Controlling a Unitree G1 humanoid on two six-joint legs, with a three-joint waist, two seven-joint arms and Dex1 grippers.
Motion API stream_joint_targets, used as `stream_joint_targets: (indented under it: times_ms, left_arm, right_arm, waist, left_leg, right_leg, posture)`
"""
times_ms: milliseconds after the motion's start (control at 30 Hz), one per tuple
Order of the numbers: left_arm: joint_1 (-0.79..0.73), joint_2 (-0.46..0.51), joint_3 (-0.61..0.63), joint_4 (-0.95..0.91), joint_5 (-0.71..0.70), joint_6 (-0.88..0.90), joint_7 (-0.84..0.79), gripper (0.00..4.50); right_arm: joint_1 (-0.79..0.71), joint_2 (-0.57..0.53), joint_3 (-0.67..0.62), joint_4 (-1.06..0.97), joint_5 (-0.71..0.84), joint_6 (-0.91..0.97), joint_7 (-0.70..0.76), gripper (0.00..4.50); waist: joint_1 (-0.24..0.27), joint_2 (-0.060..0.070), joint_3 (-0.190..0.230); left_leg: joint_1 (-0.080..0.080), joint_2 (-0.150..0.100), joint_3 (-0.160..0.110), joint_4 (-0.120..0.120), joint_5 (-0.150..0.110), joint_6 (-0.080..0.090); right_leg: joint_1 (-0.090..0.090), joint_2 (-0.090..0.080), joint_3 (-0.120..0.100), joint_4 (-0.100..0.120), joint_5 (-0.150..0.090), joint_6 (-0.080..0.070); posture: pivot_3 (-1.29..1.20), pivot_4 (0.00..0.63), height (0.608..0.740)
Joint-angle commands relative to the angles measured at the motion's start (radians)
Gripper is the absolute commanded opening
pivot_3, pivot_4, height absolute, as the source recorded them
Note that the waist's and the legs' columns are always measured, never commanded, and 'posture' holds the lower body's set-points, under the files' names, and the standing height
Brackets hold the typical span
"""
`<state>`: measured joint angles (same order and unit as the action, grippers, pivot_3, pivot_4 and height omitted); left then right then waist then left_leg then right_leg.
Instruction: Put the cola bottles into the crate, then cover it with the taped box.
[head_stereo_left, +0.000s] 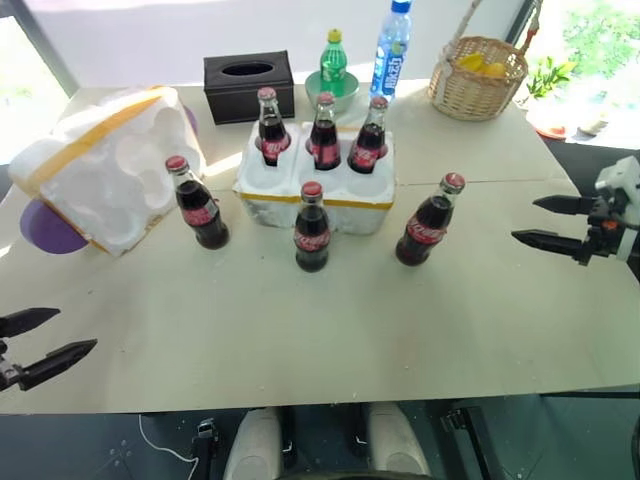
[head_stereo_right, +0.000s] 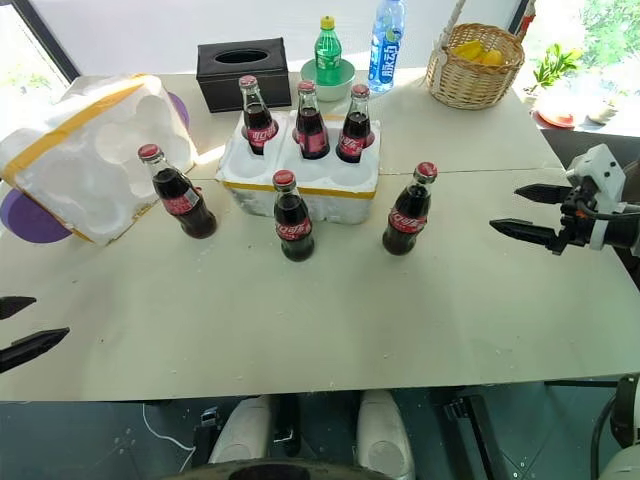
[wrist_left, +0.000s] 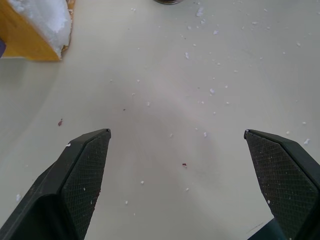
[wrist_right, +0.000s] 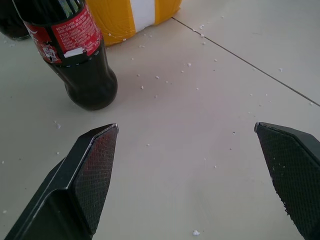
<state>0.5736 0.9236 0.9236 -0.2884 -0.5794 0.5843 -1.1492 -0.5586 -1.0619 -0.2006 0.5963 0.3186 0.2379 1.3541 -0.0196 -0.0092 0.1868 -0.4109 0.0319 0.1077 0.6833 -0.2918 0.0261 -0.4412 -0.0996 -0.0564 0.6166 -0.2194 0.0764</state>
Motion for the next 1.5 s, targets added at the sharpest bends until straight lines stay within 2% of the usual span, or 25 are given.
stream_joint_targets:
  times_ms: [33, 633, 800, 900, 1067, 1167, 1333, 1500]
  left_arm:
    - [0.010, -0.009, 0.012, -0.025, 0.013, -0.015, 0.000, 4.49]
    - [-0.016, -0.021, 0.025, -0.044, -0.010, 0.040, 0.043, 4.49]
    - [-0.095, -0.025, 0.013, -0.062, -0.042, 0.050, 0.088, 4.49]
    - [-0.265, -0.046, -0.056, -0.055, -0.131, 0.106, 0.182, 4.49]
    - [-0.448, -0.048, -0.236, -0.020, -0.107, 0.087, 0.232, 4.49]
    - [-0.591, -0.042, -0.362, 0.065, -0.064, 0.048, 0.244, 4.49]
    - [-0.833, -0.050, -0.557, 0.271, 0.039, -0.050, 0.211, 4.49]
    - [-0.987, -0.073, -0.680, 0.443, 0.113, -0.138, 0.160, 4.49]
  right_arm:
    - [-0.019, -0.011, -0.015, 0.003, 0.002, -0.017, 0.005, 4.50]
    - [-0.057, 0.020, 0.000, 0.071, -0.011, -0.058, 0.005, 4.50]
    - [-0.045, 0.012, -0.009, 0.045, -0.009, -0.055, 0.007, 4.50]
    - [-0.010, -0.042, -0.030, -0.093, 0.072, 0.117, 0.085, 4.50]
    - [0.036, -0.126, -0.118, -0.283, 0.196, 0.338, 0.114, 4.50]
    - [0.082, -0.179, -0.201, -0.449, 0.316, 0.499, 0.139, 4.50]
    - [0.145, -0.199, -0.356, -0.749, 0.509, 0.725, 0.082, 4.50]
    - [0.160, -0.178, -0.434, -0.894, 0.623, 0.824, -0.011, 4.50]
  waist:
    - [0.000, 0.000, 0.000]
    - [0.001, 0.000, 0.000]
    - [0.002, 0.000, 0.000]
    - [0.009, 0.002, 0.000]
    - [0.008, 0.004, -0.001]
    - [0.009, 0.005, -0.001]
    - [0.008, 0.004, -0.002]
    - [0.008, 0.003, -0.002]
  left_leg:
    - [0.000, 0.000, 0.000, 0.000, 0.000, 0.000]
    - [0.000, 0.000, 0.001, 0.000, 0.000, 0.000]
    - [0.000, 0.000, 0.001, 0.000, 0.001, 0.000]
    - [0.000, -0.001, 0.001, 0.001, 0.001, 0.000]
    - [0.001, -0.001, 0.000, 0.001, 0.001, 0.000]
    - [0.001, -0.001, 0.000, 0.001, 0.001, 0.000]
    - [0.002, 0.000, 0.000, 0.001, 0.001, 0.000]
    - [0.002, -0.001, 0.000, 0.001, 0.001, 0.000]
  right_leg:
    - [0.000, 0.000, 0.000, 0.000, 0.000, 0.000]
    - [0.001, 0.003, 0.000, 0.000, 0.000, 0.000]
    - [0.001, 0.003, 0.000, 0.001, 0.000, 0.000]
    - [0.002, 0.003, 0.000, 0.001, 0.000, 0.001]
    - [0.003, 0.002, 0.000, 0.003, 0.002, 0.003]
    - [0.003, 0.003, 0.000, 0.004, 0.003, 0.004]
    - [0.002, 0.004, -0.001, 0.007, 0.003, 0.005]
    - [0.002, 0.004, 0.000, 0.007, 0.003, 0.005]
  posture:
    - [0.00, 0.150, 0.740]
    - [0.00, 0.150, 0.740]
    - [0.00, 0.150, 0.740]
    - [0.00, 0.150, 0.740]
    - [0.00, 0.150, 0.740]
    - [0.00, 0.150, 0.740]
    - [0.00, 0.150, 0.740]
    - [0.00, 0.150, 0.740]
